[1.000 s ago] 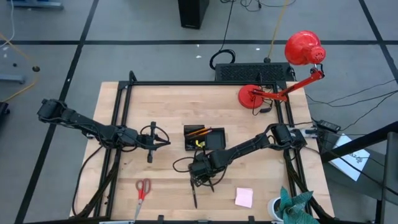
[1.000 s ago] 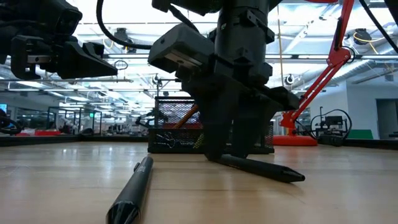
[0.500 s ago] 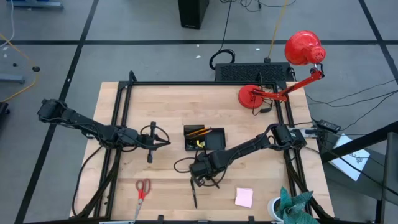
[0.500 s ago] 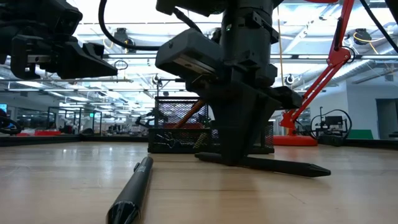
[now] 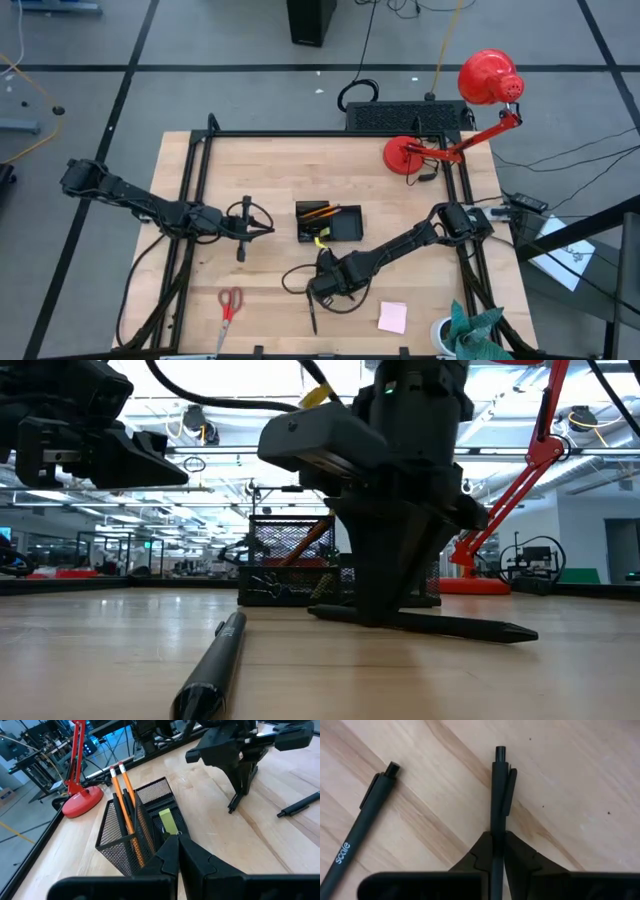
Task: Pick and place office supplies into organizer
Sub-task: Put the black pen into the desk organizer
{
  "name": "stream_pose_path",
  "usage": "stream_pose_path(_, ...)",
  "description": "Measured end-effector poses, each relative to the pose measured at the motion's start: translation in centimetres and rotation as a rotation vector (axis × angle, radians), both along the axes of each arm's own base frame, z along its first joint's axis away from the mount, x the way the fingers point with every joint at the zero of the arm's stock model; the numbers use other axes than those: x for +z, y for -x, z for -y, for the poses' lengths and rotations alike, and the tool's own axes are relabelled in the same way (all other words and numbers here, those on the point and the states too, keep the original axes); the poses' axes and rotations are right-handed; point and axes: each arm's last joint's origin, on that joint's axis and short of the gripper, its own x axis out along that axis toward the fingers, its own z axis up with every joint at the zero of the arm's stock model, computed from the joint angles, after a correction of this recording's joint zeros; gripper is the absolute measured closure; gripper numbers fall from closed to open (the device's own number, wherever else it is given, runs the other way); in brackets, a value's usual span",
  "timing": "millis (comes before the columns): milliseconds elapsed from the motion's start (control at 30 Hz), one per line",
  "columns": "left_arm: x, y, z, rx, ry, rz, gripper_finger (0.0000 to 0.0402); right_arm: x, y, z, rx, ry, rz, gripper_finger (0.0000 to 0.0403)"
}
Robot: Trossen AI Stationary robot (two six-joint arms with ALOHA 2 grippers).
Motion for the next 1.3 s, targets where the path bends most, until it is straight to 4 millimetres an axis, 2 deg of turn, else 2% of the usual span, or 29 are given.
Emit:
stream_pose_path(267, 0.0, 0.0, 0.0, 0.0, 0.002, 0.002, 0.0382, 4.0, -0.1, -0.3, 0.025, 0.105, 0.201, 0.0386)
stream_pose_path(500, 0.0, 0.0, 0.0, 0.001, 0.003, 0.002, 0.0382, 6.3, -0.9, -0.3, 0.071, 0.142, 0.359, 0.0388)
stream_pose_path(667, 0.0, 0.0, 0.0, 0.002, 0.006, 0.001, 0.0382, 6.8, -1.4, -0.7, 0.105, 0.112, 0.42, 0.0388)
stream_pose_path(933, -0.1, 0.0, 0.0, 0.009, -0.005, -0.017, 0.0382, 9.0, -2.4, -1.6, 0.197, 0.125, 0.614, 0.0388)
stream_pose_path(1033, -0.3, 0.1, -0.1, 0.01, -0.012, -0.032, 0.0382, 10.8, -2.5, -2.0, 0.231, 0.192, 0.71, 0.0388)
stream_pose_path(1300, -0.3, 0.1, -0.1, 0.028, -0.01, -0.032, 0.0382, 14.2, -2.5, -1.6, 0.148, 0.588, 0.869, 0.0388)
